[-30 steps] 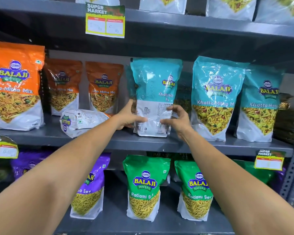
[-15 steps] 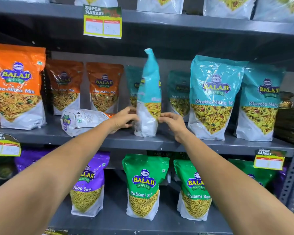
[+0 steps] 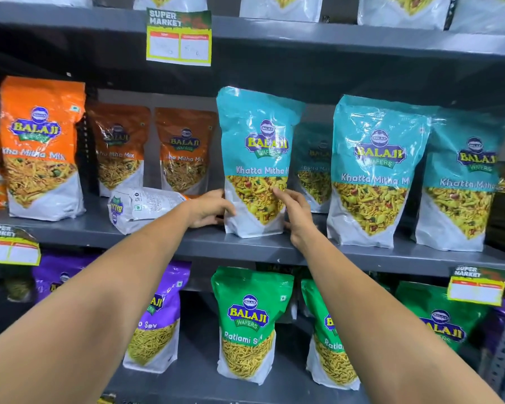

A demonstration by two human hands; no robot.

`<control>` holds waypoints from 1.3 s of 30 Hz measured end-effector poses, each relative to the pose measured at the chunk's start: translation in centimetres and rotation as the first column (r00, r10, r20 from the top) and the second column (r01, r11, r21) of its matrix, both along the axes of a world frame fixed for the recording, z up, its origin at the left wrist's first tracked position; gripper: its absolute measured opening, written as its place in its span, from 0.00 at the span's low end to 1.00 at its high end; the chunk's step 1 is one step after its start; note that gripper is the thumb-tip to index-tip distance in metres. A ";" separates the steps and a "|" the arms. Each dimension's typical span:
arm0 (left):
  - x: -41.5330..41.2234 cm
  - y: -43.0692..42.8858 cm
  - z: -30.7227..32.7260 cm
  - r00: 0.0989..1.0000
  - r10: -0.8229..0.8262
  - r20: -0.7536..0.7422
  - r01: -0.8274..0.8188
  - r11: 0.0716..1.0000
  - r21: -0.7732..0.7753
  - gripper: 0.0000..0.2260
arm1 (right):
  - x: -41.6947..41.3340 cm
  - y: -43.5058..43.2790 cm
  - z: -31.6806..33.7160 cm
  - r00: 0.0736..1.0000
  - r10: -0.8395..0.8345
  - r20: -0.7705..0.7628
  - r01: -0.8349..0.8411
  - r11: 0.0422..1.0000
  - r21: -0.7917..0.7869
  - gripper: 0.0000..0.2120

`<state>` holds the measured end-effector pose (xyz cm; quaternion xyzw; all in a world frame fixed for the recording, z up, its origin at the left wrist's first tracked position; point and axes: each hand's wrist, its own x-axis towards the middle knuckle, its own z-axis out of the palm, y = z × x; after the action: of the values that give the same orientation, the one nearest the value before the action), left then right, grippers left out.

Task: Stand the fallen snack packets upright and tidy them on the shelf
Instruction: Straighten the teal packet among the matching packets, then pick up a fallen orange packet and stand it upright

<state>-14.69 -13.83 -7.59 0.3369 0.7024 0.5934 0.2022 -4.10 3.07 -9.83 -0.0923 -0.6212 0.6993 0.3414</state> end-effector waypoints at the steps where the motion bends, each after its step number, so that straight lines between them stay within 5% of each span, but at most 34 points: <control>1: 0.0 0.1 -0.1 0.999 0.039 0.016 -0.039 0.999 0.018 0.13 | -0.1 0.2 -0.2 1.000 -0.016 -0.001 0.016 1.000 0.016 0.25; 7: 0.1 0.5 -0.4 0.991 0.131 0.010 -0.131 0.991 0.015 0.12 | -0.1 -0.1 -0.5 0.996 -0.086 -0.026 0.087 0.994 0.060 0.26; 9: -0.1 0.0 -0.2 0.989 0.140 -0.042 -0.140 0.990 0.005 0.15 | 0.3 -0.6 -0.5 0.971 -0.232 -0.061 0.240 0.953 0.187 0.26; 11: -0.4 -0.9 0.7 0.956 0.234 -0.175 -0.230 0.972 0.045 0.16 | 0.8 -0.8 -0.5 0.840 -0.501 -0.207 0.534 0.698 0.476 0.23; 13: -1.2 -2.9 2.0 0.838 0.444 -0.316 -0.415 0.896 0.159 0.13 | 1.5 -2.0 -0.1 0.761 -0.518 -0.391 0.621 0.407 0.670 0.16; 16: -3.2 -7.4 3.7 0.540 0.630 -0.559 -0.645 0.736 0.207 0.09 | 1.2 -5.6 1.0 0.840 -0.381 -0.387 0.499 0.262 0.826 0.06; 18: -4.5 -9.7 4.7 0.446 0.513 -0.733 -0.738 0.674 0.023 0.11 | 0.2 -8.6 1.6 0.867 -0.353 -0.352 0.434 0.187 0.881 0.05; 20: -5.3 -10.9 5.7 0.520 0.262 -0.813 -0.774 0.547 -0.319 0.18 | -1.5 -11.7 2.2 0.889 -0.360 -0.283 0.388 0.263 0.883 0.05; 22: -5.8 -11.8 6.8 0.725 0.009 -0.689 -0.636 0.395 -0.663 0.25 | -3.8 -14.5 3.0 0.916 -0.388 -0.100 0.303 0.505 0.808 0.11; 24: -6.2 -12.1 7.8 0.838 -0.103 -0.537 -0.461 0.392 -0.796 0.20 | -5.7 -16.2 3.9 0.921 -0.306 0.240 0.085 0.761 0.643 0.21; 26: -7.1 -13.0 8.4 0.874 -0.119 -0.471 -0.387 0.415 -0.823 0.23 | -7.0 -17.6 4.4 0.863 -0.076 0.500 -0.146 0.909 0.391 0.26; 30: -9.0 -14.5 8.2 0.941 -0.053 -0.333 -0.272 0.468 -0.841 0.20 | -8.2 -18.5 4.0 0.809 0.019 0.587 -0.201 0.948 0.247 0.09; 35: -10.5 -14.8 6.9 0.985 -0.031 -0.170 -0.127 0.539 -0.833 0.16 | -8.7 -18.2 4.2 0.803 0.025 0.596 -0.195 0.955 0.223 0.06; 39: -10.8 -15.9 7.4 0.993 -0.059 -0.105 -0.046 0.616 -0.786 0.14 | -8.5 -18.6 4.2 0.902 -0.093 0.421 -0.002 0.976 0.219 0.07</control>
<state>-25.52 -29.77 -0.23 0.2520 0.9009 0.2036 0.2887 -12.57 -15.54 -5.60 -0.2211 -0.7502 0.5828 0.2206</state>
